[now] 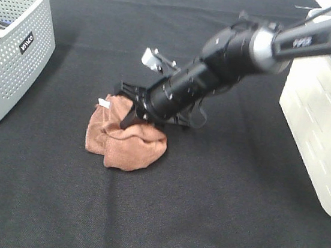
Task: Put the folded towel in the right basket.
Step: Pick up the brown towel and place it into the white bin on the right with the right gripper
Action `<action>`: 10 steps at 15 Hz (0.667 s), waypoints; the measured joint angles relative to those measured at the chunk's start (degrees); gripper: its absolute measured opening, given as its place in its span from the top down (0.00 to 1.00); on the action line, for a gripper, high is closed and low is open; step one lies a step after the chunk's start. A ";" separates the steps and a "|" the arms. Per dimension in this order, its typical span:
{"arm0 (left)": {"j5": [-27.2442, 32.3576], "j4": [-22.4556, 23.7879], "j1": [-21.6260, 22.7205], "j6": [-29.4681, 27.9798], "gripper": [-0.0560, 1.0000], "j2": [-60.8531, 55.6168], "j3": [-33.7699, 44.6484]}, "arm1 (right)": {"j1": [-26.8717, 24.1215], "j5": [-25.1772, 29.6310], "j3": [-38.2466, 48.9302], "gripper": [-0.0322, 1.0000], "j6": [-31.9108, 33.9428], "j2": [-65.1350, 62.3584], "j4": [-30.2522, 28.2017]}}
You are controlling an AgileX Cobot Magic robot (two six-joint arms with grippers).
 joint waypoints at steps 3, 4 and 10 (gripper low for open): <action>0.00 0.00 0.00 0.00 0.01 0.00 0.00 | -1.60 6.88 -4.47 0.78 4.30 -5.67 -5.73; 0.00 0.00 0.00 0.00 0.01 0.00 0.00 | -3.38 10.71 -7.16 0.78 5.79 -8.77 -7.62; 0.00 0.00 0.00 0.00 0.01 0.00 0.00 | -24.75 29.56 -21.94 0.78 9.91 -27.79 -15.36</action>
